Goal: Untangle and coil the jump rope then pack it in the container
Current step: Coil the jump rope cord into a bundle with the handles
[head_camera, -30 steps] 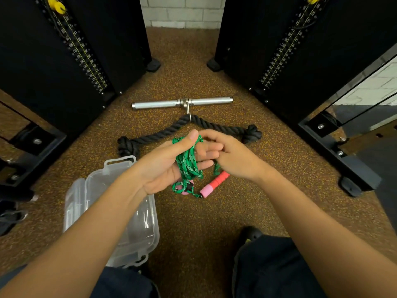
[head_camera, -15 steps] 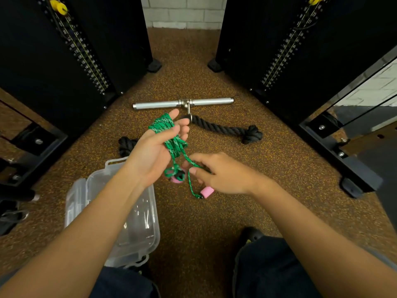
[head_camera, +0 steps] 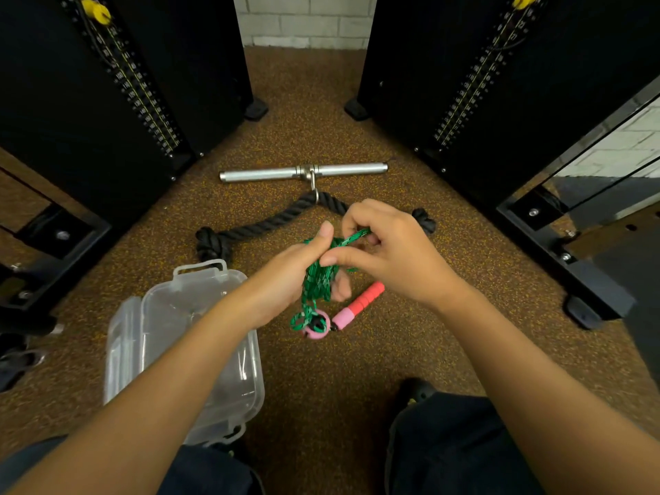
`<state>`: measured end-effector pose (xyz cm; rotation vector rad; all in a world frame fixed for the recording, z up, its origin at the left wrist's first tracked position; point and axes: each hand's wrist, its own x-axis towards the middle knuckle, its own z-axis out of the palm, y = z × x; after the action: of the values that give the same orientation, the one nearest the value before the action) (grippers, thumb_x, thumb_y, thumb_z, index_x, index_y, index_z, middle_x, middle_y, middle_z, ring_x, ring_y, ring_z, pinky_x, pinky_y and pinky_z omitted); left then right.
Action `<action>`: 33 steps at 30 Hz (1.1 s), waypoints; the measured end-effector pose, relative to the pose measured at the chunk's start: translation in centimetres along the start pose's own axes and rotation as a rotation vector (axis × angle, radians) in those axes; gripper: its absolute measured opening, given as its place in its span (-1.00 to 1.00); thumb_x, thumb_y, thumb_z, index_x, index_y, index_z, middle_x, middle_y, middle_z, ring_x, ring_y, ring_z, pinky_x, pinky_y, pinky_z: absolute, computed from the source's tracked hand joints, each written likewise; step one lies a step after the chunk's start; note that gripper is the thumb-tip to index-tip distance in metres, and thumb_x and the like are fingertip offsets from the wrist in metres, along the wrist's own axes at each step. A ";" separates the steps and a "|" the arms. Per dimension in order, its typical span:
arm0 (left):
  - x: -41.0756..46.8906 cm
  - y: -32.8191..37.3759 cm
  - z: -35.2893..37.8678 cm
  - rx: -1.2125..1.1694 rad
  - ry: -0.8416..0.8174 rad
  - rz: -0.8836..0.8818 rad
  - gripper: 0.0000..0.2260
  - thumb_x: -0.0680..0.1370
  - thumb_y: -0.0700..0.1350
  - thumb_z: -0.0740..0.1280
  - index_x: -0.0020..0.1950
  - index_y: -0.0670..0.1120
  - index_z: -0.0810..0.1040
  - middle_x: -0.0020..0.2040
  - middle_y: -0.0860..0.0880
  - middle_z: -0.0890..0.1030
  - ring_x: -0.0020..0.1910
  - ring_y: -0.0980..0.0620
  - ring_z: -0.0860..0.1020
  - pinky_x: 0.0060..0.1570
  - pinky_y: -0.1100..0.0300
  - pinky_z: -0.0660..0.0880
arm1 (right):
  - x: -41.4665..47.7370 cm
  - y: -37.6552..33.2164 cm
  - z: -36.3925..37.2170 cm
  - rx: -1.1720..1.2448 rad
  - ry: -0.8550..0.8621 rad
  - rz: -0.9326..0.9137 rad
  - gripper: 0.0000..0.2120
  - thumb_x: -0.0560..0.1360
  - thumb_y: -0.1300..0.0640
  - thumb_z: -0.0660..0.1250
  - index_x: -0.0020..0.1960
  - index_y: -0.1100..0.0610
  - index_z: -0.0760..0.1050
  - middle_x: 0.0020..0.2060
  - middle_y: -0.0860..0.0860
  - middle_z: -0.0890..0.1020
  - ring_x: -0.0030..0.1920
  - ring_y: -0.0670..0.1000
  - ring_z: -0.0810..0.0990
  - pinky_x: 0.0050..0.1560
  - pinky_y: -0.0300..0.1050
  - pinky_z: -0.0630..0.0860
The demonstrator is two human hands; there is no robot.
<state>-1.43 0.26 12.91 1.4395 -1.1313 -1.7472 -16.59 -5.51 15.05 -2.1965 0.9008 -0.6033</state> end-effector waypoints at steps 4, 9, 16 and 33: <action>-0.7 1.0 0.3 -0.168 -0.253 0.025 -0.31 0.42 0.35 -0.02 -0.17 -0.23 0.58 -0.55 0.02 0.41 -0.50 0.08 0.38 -0.29 0.21 0.40 | 0.1 0.2 -0.4 0.097 0.018 0.019 -0.70 0.35 -0.05 0.44 -0.28 0.11 0.39 -0.38 -0.18 0.37 -0.41 -0.18 0.32 -0.37 -0.37 0.25; -1.2 1.3 -0.1 -0.411 -0.381 0.097 -0.63 0.41 0.23 0.30 -0.24 -0.08 0.61 -0.64 0.11 0.33 -0.60 0.17 0.32 -0.42 0.30 0.38 | 0.1 0.8 -0.2 0.153 -0.007 0.127 -0.53 0.47 -0.17 0.12 -0.25 0.26 0.42 -0.40 -0.02 0.39 -0.38 -0.16 0.32 -0.33 -0.27 0.27; -0.8 1.9 -2.4 -0.927 -0.200 0.259 -0.67 0.56 0.00 0.07 -0.09 -0.13 0.57 -0.51 0.06 0.38 -0.48 0.13 0.38 -0.32 0.29 0.39 | -0.8 0.4 2.0 -0.114 -0.410 0.204 -0.71 0.62 -0.01 -0.04 0.05 0.15 0.35 -0.39 -0.02 0.43 -0.41 -0.07 0.44 -0.48 -0.35 0.29; -0.1 -0.5 -0.3 0.247 0.029 -0.029 -0.23 0.42 0.42 -0.21 -0.21 -0.16 0.53 -0.28 -0.10 0.61 -0.19 -0.02 0.60 0.08 -0.12 0.48 | -0.5 -0.4 1.6 -0.110 -0.283 -0.010 -0.80 0.56 0.03 0.19 0.00 0.14 0.48 -0.14 -0.05 0.57 -0.16 -0.10 0.51 -0.07 -0.11 0.48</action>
<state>-1.06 0.53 12.50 1.6272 -1.3547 -1.6443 -15.71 -4.30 14.25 -2.3120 0.7888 -0.2426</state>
